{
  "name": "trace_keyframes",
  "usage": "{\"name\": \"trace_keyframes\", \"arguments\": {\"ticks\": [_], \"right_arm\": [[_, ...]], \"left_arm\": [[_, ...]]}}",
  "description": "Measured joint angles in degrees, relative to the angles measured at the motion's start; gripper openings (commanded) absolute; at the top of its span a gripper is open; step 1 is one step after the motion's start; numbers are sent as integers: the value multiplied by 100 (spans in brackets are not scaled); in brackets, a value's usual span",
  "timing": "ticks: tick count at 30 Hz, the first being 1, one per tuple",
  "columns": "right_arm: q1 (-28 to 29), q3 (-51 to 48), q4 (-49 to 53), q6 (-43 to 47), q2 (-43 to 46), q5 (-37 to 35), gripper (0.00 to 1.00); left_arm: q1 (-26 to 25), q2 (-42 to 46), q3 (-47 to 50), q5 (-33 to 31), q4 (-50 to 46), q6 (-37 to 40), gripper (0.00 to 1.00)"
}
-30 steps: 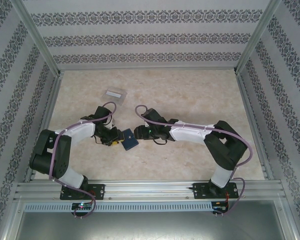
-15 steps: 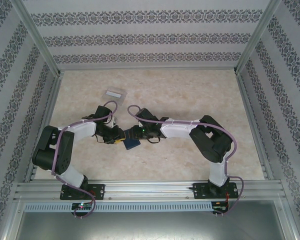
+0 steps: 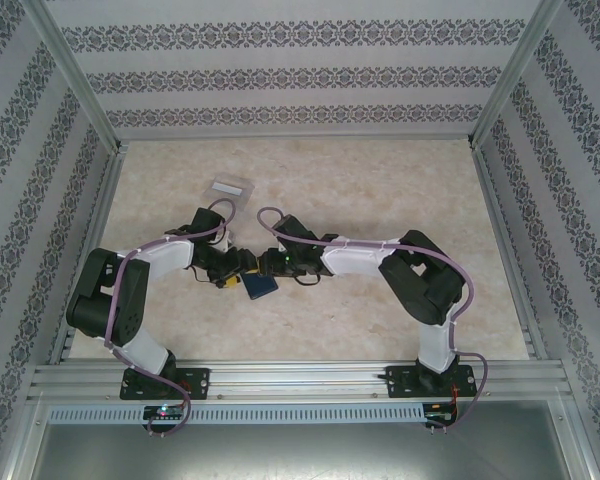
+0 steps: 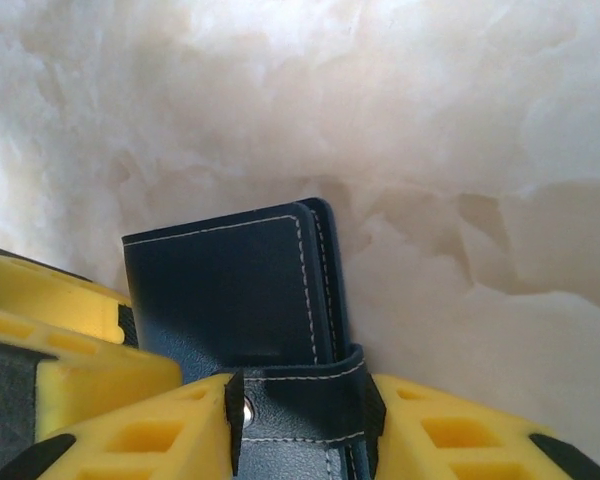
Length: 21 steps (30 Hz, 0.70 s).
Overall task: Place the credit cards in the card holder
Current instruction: Pick up the card holder from the center of the table.
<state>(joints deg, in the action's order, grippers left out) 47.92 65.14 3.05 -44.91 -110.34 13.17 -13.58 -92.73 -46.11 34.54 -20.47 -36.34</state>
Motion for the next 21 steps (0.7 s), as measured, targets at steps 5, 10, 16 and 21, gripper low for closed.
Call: {"name": "trace_keyframes", "arguments": {"ticks": [5,10,16,21], "right_arm": [[98,0,-4,4,-11,48,39],[68,-7,17,2,-9,-28,39],[70,-55,-4,24,33,-63,42],[116,-120,101,103,282,-83,44]], "left_arm": [[42,-131,37,-79,96,-155,14],[63,-160,33,-2,273,-181,0],[55,-98,11,-26,249,-184,0],[48,50,-258,-26,-24,-186,0]]}}
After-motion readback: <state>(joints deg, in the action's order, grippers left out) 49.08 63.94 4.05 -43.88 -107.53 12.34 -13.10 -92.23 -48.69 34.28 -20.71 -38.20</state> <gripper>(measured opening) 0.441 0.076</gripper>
